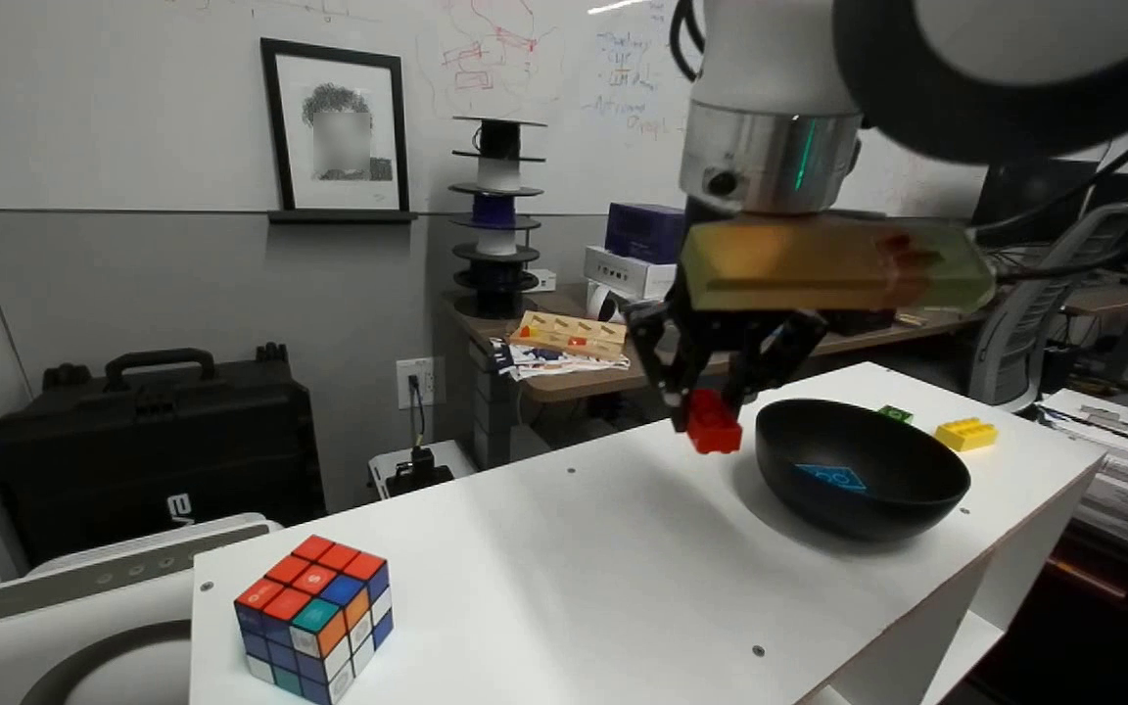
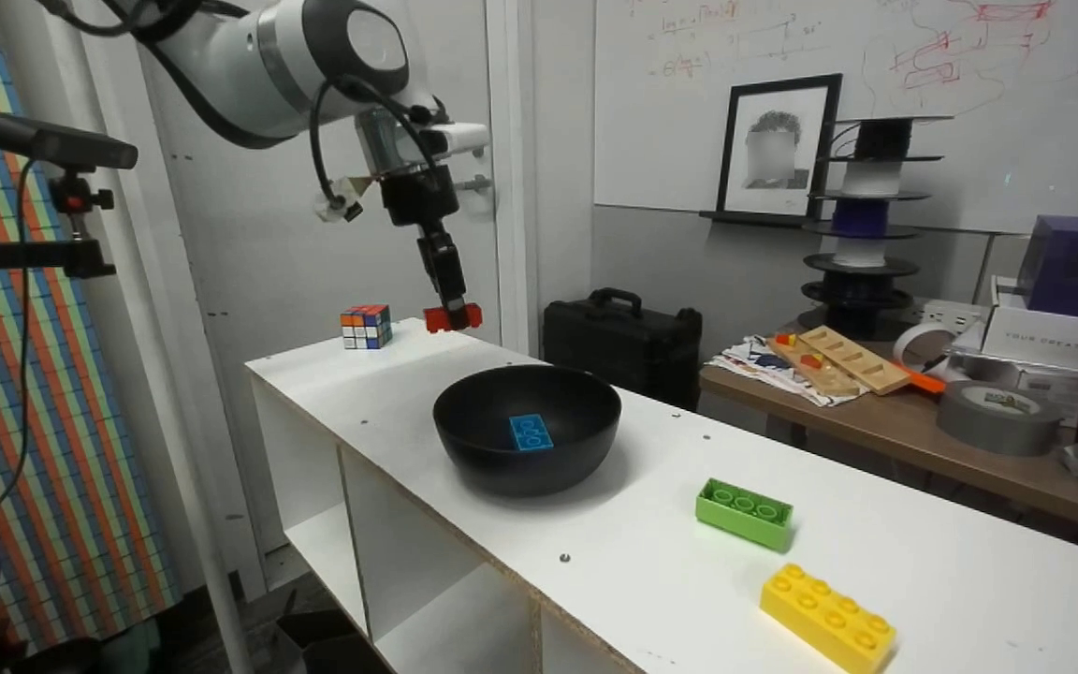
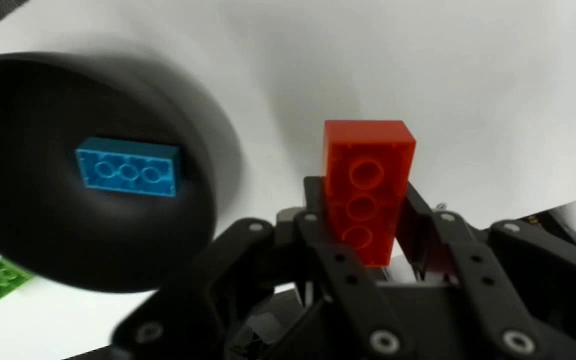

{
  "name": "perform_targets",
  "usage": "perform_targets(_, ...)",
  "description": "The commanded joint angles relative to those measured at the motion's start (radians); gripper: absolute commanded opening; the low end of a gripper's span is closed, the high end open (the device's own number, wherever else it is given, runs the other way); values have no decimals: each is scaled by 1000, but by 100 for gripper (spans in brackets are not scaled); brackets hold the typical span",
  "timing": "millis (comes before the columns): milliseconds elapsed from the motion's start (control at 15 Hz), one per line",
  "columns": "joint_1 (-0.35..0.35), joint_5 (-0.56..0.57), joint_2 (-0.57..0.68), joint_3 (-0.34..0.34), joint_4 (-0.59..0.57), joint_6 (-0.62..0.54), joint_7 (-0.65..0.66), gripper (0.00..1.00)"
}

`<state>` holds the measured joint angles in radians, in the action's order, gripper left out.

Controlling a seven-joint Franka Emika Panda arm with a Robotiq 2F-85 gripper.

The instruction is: Pick up the green, orange, blue and yellow from the table and put them in the bowl

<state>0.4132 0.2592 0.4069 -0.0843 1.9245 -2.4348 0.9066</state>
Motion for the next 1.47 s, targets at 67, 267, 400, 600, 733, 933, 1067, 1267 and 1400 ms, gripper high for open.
perform_targets(67, -144, -32, -95, 12, 41, 85, -57, 11)
perform_targets(267, -228, -29, -39, -1, -1, 99, -93, 11)
perform_targets(400, -260, -20, 18, -3, -32, 102, -115, 11)
perform_targets(600, -262, -16, 84, 2, -63, 118, -133, 11)
perform_targets(733, -250, -10, 122, 6, -82, 131, -158, 11)
perform_targets(933, -217, 39, 112, -6, -76, 153, -204, 65)
perform_targets(1067, -205, 73, 75, -12, -59, 172, -236, 82)
perform_targets(1267, -204, 139, -9, -22, -11, 150, -267, 100)
perform_targets(1400, -221, 154, -65, -30, 13, 99, -249, 100)
